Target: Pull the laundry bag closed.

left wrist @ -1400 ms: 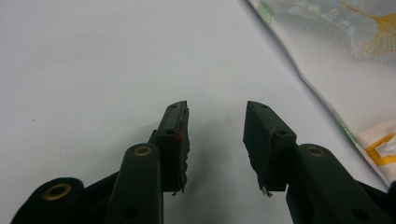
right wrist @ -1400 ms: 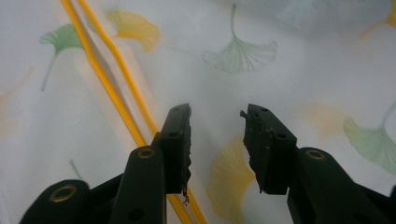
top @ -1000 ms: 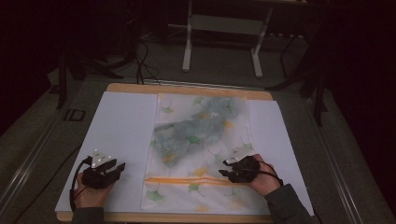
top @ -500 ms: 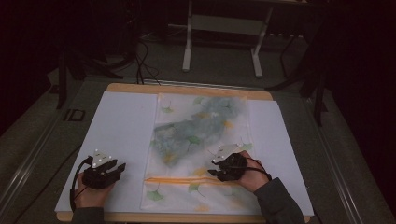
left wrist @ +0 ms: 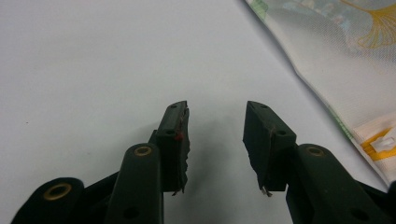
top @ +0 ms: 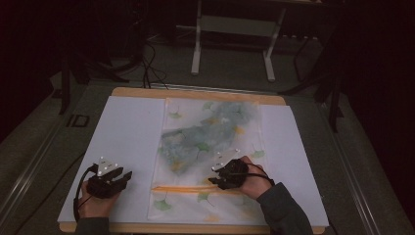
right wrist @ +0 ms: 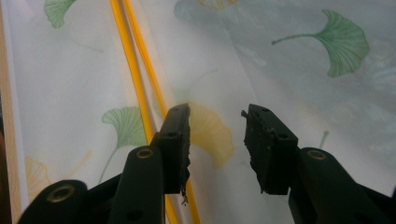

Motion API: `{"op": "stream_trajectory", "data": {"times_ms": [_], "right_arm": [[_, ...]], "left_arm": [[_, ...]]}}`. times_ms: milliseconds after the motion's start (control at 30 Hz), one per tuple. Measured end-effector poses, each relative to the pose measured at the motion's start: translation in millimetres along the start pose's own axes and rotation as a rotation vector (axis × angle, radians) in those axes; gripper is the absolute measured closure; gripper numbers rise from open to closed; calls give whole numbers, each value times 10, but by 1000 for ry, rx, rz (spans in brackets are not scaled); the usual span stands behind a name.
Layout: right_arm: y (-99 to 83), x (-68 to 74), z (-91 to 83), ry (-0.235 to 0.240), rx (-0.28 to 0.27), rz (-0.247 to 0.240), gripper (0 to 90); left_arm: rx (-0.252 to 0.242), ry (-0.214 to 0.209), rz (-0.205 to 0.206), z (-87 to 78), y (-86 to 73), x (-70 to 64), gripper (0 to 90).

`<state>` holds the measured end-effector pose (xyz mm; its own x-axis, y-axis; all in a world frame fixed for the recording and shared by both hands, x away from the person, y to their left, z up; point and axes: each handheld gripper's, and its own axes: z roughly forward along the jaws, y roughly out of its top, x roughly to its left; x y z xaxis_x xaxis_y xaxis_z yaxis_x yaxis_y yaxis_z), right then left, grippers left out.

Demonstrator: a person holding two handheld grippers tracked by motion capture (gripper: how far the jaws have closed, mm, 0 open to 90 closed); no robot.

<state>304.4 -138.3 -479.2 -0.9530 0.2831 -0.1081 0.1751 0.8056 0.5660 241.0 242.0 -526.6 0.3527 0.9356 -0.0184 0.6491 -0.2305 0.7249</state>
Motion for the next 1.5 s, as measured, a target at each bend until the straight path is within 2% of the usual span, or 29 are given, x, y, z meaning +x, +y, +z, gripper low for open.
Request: {"op": "stream_trajectory", "data": {"times_ms": [600, 933, 1500], "right_arm": [[210, 120, 191, 37, 17, -55, 601], [342, 192, 281, 55, -13, -84, 629], [536, 322, 466, 82, -18, -118, 677]], "left_arm": [[5, 0, 6, 9, 3, -8, 602], [7, -4, 14, 14, 6, -17, 602], [4, -6, 16, -5, 8, -10, 605]]}}
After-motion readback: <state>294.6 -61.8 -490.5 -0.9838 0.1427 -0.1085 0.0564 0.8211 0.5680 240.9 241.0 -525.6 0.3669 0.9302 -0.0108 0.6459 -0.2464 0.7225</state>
